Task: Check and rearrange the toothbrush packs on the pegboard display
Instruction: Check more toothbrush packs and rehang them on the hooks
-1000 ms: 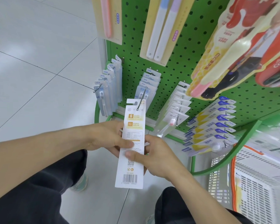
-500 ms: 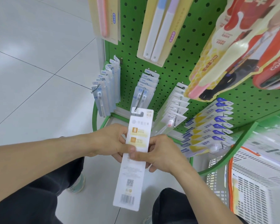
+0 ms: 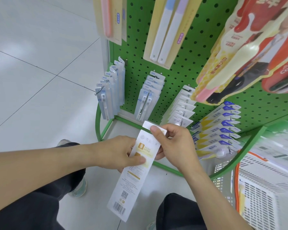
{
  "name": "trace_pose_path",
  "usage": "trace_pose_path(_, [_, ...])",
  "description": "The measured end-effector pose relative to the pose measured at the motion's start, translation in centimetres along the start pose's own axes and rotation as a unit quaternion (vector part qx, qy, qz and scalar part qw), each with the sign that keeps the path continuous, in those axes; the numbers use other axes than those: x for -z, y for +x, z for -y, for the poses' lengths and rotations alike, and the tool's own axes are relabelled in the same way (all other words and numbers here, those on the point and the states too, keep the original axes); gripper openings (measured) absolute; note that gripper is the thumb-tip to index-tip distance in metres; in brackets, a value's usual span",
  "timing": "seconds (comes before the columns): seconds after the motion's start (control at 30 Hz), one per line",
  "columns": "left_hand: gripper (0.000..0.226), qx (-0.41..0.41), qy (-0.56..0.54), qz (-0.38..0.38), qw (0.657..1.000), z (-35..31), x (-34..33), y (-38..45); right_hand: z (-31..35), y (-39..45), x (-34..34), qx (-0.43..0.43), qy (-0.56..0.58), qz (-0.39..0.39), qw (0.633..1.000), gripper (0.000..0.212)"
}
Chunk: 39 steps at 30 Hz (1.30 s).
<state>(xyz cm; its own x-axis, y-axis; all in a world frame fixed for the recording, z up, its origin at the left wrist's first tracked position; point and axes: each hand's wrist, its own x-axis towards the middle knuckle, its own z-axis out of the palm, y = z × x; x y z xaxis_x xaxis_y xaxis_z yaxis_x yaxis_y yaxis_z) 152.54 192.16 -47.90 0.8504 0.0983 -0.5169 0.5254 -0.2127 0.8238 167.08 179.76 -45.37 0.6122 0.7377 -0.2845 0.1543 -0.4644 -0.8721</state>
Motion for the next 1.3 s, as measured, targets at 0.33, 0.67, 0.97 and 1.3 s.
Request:
trace_pose_path(0.33, [0.045, -0.078, 0.048, -0.048, 0.995, -0.6, 0.8, 0.4, 1.1, -0.4, 0.5, 0.003, 0.006, 0.020, 1.000, 0.041])
trace_pose_path(0.67, [0.075, -0.061, 0.292, -0.088, 0.950, -1.5, -1.1, -0.8, 1.3, -1.3, 1.2, -0.067, 0.034, 0.101, 0.992, 0.023])
trace_pose_path(0.97, [0.030, -0.157, 0.134, -0.234, 0.950, -3.8, -1.0, -4.3, 4.8, -4.8, 4.2, 0.017, 0.126, 0.153, 0.980, 0.044])
trace_pose_path(1.3, [0.025, -0.344, -0.190, -0.406, 0.825, -11.3, 1.5, -8.5, 16.8, -7.2, 6.0, 0.322, -0.118, -0.097, 0.934, 0.021])
